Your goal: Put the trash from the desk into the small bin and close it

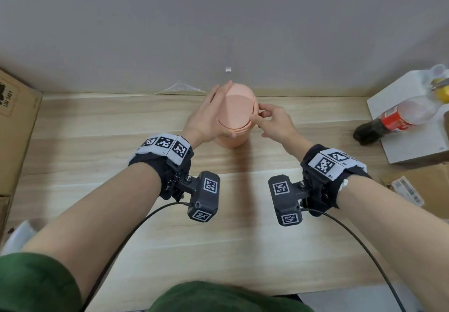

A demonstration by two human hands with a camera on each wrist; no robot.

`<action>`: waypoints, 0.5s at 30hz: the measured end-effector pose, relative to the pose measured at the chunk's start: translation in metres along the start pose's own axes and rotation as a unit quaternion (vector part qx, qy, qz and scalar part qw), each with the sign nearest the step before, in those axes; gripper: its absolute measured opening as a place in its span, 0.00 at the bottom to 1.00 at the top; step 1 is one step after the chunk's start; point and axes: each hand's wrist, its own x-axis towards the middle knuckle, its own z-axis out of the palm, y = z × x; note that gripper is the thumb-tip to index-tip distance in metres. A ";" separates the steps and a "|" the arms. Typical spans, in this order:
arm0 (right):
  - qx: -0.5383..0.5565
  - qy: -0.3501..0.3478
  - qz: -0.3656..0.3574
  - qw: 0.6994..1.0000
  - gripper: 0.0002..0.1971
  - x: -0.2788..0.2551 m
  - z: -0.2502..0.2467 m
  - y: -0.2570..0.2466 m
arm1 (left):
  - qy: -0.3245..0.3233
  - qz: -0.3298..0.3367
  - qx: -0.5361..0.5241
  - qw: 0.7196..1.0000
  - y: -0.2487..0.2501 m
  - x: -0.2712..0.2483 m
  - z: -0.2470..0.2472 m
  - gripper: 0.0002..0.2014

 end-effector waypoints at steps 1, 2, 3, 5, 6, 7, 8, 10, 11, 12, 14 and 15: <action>0.000 -0.003 -0.002 1.000 0.14 0.001 -0.001 -0.001 | -0.004 0.003 0.000 1.000 -0.002 0.003 -0.001 0.65; 0.001 -0.008 -0.002 1.000 0.13 0.002 -0.002 -0.001 | -0.009 0.005 -0.001 1.000 -0.004 0.005 -0.002 0.65; 0.003 -0.015 -0.003 1.000 0.12 0.002 -0.002 -0.001 | -0.012 0.007 -0.004 1.000 -0.005 0.006 -0.002 0.65; 0.013 -0.025 -0.004 1.000 0.13 0.001 -0.004 -0.002 | -0.013 0.012 -0.007 1.000 -0.006 0.006 -0.002 0.65; 0.019 -0.028 -0.003 0.999 0.13 0.000 -0.004 -0.002 | -0.014 0.012 -0.006 1.000 -0.005 0.006 -0.002 0.65; 0.022 -0.030 -0.003 0.999 0.13 0.000 -0.004 -0.002 | -0.015 0.013 -0.003 1.000 -0.006 0.007 -0.002 0.66; 0.026 -0.030 0.000 0.999 0.13 -0.001 -0.004 -0.003 | -0.020 0.010 0.000 1.000 -0.004 0.006 -0.002 0.66; 0.027 -0.031 0.003 0.999 0.14 -0.003 -0.004 -0.005 | -0.025 0.002 0.004 1.000 -0.005 0.007 -0.003 0.66; 0.024 -0.035 0.006 0.999 0.15 -0.004 -0.004 -0.006 | -0.029 -0.003 0.003 1.000 -0.005 0.007 -0.003 0.66; 0.019 -0.042 0.012 0.999 0.16 -0.006 -0.005 -0.008 | -0.035 -0.009 0.005 0.999 -0.003 0.006 -0.004 0.67; 0.011 -0.068 0.032 0.997 0.20 -0.009 -0.006 -0.009 | -0.043 -0.018 0.009 0.999 -0.001 0.003 -0.005 0.69; 0.010 -0.084 0.042 0.996 0.21 -0.010 -0.007 -0.008 | -0.043 -0.021 0.003 0.999 -0.001 0.003 -0.004 0.70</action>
